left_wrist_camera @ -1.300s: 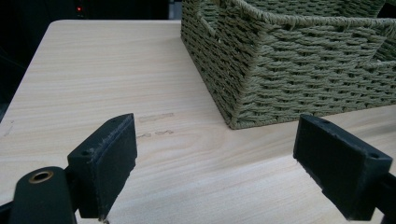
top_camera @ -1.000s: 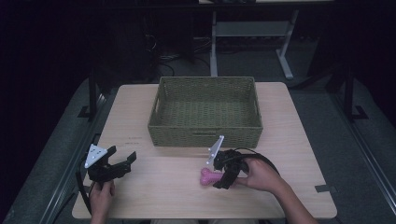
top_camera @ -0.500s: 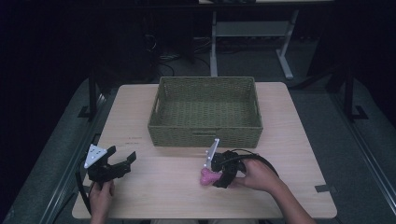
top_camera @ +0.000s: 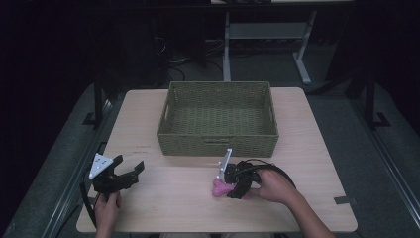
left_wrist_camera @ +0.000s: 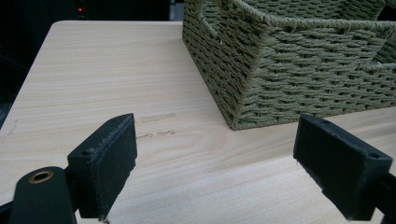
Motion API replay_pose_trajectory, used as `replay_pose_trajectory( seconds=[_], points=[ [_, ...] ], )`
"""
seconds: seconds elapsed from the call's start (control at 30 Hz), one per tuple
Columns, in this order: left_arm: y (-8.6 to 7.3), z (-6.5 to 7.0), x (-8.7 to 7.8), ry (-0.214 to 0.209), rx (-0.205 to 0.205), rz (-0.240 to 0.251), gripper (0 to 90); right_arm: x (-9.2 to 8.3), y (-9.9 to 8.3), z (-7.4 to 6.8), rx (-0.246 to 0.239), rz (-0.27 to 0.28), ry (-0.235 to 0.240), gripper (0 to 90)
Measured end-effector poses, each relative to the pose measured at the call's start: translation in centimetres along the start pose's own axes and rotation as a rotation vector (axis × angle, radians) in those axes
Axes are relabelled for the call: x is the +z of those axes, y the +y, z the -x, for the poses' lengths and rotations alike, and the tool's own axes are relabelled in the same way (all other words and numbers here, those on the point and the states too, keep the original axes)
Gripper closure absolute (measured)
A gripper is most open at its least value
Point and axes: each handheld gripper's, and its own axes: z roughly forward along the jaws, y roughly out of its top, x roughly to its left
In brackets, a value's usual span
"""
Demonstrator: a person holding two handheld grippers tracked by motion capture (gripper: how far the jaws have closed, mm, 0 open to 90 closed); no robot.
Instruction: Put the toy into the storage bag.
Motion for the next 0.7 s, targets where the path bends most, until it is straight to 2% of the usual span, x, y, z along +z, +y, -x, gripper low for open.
replay_pose_trajectory(
  seconds=[0.47,0.7],
  points=[
    [0.0,-0.2,-0.1,0.000,-0.011,0.005,13.0,0.1,0.0,-0.1,-0.028,-0.002,-0.012,57.8],
    [0.0,-0.2,-0.1,-0.001,-0.013,0.006,13.0,-0.8,-0.1,0.5,-0.007,0.033,0.019,58.1]
  ],
)
